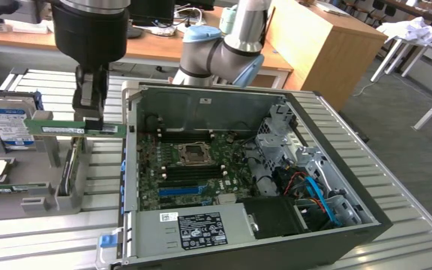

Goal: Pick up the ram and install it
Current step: 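Pick up the ram and move it above insertion slot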

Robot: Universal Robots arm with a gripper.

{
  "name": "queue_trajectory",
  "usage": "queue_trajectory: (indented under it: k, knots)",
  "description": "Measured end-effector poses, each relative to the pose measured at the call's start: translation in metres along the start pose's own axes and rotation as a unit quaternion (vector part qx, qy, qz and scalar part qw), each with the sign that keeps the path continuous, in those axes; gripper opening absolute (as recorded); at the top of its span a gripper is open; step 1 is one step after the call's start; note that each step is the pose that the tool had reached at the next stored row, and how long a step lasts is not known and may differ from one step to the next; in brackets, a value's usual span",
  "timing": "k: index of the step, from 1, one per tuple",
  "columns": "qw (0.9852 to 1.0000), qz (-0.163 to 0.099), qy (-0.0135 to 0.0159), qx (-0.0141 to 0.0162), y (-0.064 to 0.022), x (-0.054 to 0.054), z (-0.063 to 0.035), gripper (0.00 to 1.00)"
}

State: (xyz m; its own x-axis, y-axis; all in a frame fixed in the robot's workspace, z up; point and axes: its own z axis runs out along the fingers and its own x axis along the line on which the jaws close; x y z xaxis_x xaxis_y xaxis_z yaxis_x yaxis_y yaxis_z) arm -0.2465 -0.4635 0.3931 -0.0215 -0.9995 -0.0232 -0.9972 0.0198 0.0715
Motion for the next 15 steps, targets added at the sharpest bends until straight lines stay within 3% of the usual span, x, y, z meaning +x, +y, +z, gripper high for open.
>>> queue_trajectory:
  k: [15]
  knots:
    - [1.0000,0.000,0.0001,-0.0036,-0.0537,0.002,-0.0039,0.12]
